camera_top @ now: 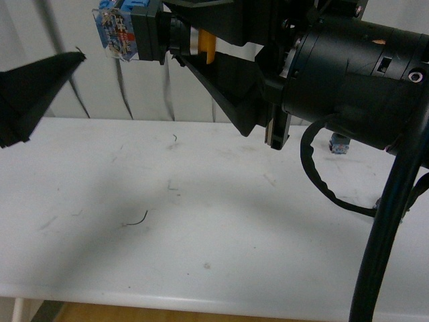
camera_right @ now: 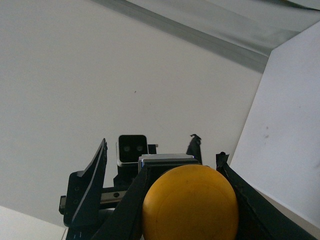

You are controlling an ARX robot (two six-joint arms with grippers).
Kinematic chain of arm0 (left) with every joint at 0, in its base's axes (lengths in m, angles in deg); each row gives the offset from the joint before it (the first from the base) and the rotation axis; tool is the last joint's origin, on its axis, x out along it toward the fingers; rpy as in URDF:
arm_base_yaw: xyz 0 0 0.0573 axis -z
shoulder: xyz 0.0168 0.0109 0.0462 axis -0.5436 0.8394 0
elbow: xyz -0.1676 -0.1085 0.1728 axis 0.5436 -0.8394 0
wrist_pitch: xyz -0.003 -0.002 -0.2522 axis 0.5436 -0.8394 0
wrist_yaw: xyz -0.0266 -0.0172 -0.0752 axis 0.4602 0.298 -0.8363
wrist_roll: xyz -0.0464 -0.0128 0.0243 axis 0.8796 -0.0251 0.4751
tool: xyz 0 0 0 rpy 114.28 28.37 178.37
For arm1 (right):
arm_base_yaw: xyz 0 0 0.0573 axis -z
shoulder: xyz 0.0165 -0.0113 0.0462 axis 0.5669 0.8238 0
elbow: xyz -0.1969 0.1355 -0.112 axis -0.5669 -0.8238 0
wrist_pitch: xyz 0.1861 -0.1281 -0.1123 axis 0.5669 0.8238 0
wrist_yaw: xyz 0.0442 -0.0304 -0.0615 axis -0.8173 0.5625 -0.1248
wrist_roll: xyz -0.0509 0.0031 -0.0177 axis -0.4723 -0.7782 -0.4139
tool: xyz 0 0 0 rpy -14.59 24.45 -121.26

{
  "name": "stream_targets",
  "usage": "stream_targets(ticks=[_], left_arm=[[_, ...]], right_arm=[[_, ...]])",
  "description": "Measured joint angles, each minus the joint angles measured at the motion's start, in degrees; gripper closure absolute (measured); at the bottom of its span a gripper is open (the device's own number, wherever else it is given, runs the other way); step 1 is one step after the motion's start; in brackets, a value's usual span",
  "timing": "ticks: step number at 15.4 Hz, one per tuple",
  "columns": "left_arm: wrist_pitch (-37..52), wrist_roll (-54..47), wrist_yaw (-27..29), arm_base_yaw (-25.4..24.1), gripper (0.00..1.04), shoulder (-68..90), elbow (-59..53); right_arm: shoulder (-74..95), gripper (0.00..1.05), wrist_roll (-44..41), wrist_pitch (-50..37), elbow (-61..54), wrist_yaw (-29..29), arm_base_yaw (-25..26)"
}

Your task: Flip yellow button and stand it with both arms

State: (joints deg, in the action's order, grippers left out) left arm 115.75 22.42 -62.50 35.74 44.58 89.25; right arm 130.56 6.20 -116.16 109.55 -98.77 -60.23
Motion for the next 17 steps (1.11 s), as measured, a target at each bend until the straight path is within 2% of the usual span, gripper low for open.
stream_targets(ticks=[2,4,6,8,9,11,12,13,16,17], left_arm=[[-0.57,-3.13,-0.83,-4.94,0.07,-3.54,-0.22],[-5.29,-9.75,-2.19,-10.73,0.07,-10.25,-2.19],[-11.19,-19.21,-3.80,-16.79,0.07,-18.45,-5.53],[-15.89,-28.81,-7.82,-22.51,0.07,-28.61,-9.22],[-22.91,-36.83,-10.58,-23.89,0.08,-38.51,-11.78],[-49.51,-56.26,11.50,-15.89,0.33,-52.28,-9.60],[-55.28,-63.28,19.34,-14.29,0.48,-55.52,-12.02],[-56.35,-66.10,22.53,-13.11,0.60,-56.43,-14.71],[-56.65,-68.72,25.31,-9.75,0.93,-60.74,-17.40],[-57.55,-69.07,30.12,-6.25,1.03,-63.10,-18.75]], right_arm=[[-0.04,0.69,-0.07,-0.04,-0.50,0.31,0.26],[-0.07,0.69,-0.07,0.15,-0.96,0.35,0.33],[-0.17,0.69,-0.04,0.07,-0.98,0.31,1.05],[-0.17,0.69,-0.02,0.09,-0.98,0.44,1.92],[-0.17,0.69,-0.02,0.09,-0.96,0.46,2.51],[-0.22,0.69,-0.02,0.04,-0.92,0.44,2.51],[-0.31,0.69,-0.04,0.11,-0.87,0.42,2.51],[-0.63,0.69,-0.07,0.07,-0.81,0.35,2.43],[-0.92,0.69,-0.07,0.04,-0.35,0.17,2.45],[-0.94,0.69,-0.11,0.02,-0.37,0.13,2.49]])
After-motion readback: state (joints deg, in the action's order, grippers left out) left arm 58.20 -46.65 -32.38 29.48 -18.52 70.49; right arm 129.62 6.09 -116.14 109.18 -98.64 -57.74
